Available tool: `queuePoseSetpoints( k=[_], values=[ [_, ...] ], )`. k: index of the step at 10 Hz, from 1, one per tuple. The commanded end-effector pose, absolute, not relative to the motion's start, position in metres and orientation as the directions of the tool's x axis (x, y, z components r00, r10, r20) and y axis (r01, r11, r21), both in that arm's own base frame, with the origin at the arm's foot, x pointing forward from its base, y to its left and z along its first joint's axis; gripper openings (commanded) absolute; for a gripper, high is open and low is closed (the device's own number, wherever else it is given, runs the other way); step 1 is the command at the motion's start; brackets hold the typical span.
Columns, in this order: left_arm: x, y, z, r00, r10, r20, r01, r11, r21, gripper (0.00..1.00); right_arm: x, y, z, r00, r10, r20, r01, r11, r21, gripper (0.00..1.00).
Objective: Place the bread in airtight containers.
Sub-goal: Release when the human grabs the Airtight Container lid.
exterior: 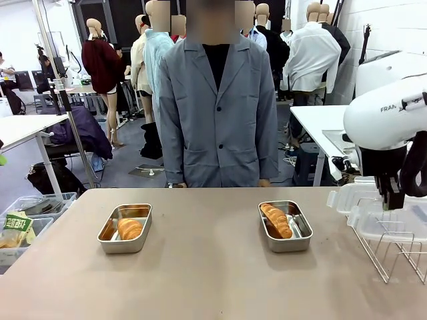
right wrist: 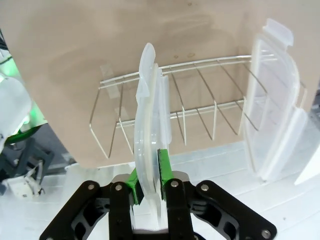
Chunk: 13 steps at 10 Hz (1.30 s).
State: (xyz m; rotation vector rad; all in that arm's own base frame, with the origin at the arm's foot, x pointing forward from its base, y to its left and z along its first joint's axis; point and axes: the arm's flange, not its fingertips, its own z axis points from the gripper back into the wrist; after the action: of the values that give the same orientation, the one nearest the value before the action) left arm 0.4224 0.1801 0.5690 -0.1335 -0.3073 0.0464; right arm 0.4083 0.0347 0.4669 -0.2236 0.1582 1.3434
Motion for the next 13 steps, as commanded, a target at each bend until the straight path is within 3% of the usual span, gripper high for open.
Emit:
queuePoseSetpoints(
  k=[1, 3, 4, 6, 8, 9, 11, 13],
  values=[
    [0.42, 0.18, 0.569, 0.951, 0.066, 0.301, -0.033, 0.993, -0.114, 0.89, 0.397, 0.038, 0.499, 0.266, 0.941, -0.211, -0.963, 0.249, -0.105, 0.0],
    [0.42, 0.18, 0.569, 0.951, 0.066, 0.301, -0.033, 0.993, -0.114, 0.89, 0.366, 0.035, 0.559, 0.299, 0.949, -0.103, -0.929, 0.265, -0.257, 0.0],
    [0.42, 0.18, 0.569, 0.951, 0.066, 0.301, -0.033, 0.993, -0.114, 0.89, 0.351, 0.038, 0.586, 0.251, 0.966, -0.062, -0.896, 0.208, -0.392, 0.0],
    [0.42, 0.18, 0.569, 0.951, 0.066, 0.301, -0.033, 0.993, -0.114, 0.89, 0.343, 0.059, 0.637, 0.155, 0.988, 0.023, -0.837, 0.143, -0.529, 0.0],
    [0.42, 0.18, 0.569, 0.951, 0.066, 0.301, -0.033, 0.993, -0.114, 0.89, 0.366, 0.097, 0.668, 0.01, 0.998, 0.054, -0.743, 0.044, -0.668, 0.0],
    [0.42, 0.18, 0.569, 0.951, 0.066, 0.301, -0.033, 0.993, -0.114, 0.89, 0.382, 0.117, 0.672, -0.005, 0.999, 0.051, -0.716, 0.032, -0.698, 0.0],
    [0.42, 0.18, 0.569, 0.951, 0.066, 0.301, -0.033, 0.993, -0.114, 0.89, 0.432, 0.16, 0.673, -0.063, 0.998, -0.022, -0.793, -0.064, -0.605, 0.0],
    [0.42, 0.18, 0.569, 0.951, 0.066, 0.301, -0.033, 0.993, -0.114, 0.89, 0.46, 0.171, 0.667, -0.064, 0.998, -0.028, -0.88, -0.069, -0.471, 0.0]
  ],
)
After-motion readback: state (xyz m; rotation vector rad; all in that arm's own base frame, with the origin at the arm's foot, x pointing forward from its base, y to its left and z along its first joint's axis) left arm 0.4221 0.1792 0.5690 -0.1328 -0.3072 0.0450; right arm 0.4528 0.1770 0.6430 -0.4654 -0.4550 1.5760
